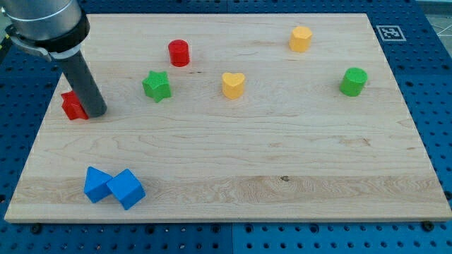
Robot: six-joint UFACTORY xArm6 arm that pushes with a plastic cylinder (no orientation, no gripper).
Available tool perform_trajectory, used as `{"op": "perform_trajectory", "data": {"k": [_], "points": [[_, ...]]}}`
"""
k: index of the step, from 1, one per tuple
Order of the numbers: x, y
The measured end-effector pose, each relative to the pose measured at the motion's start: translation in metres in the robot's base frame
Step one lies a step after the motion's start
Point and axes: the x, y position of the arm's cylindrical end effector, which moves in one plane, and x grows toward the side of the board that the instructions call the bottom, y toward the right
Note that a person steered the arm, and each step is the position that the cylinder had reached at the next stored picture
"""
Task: Move the green star closer to the yellow heart
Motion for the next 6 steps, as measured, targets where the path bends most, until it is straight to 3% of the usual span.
{"op": "perform_trajectory", "data": {"k": [2, 4, 5, 6], "points": [[-0.008, 0.026], [-0.048, 0.032], [-0.050, 0.070], [-0.017, 0.126]]}}
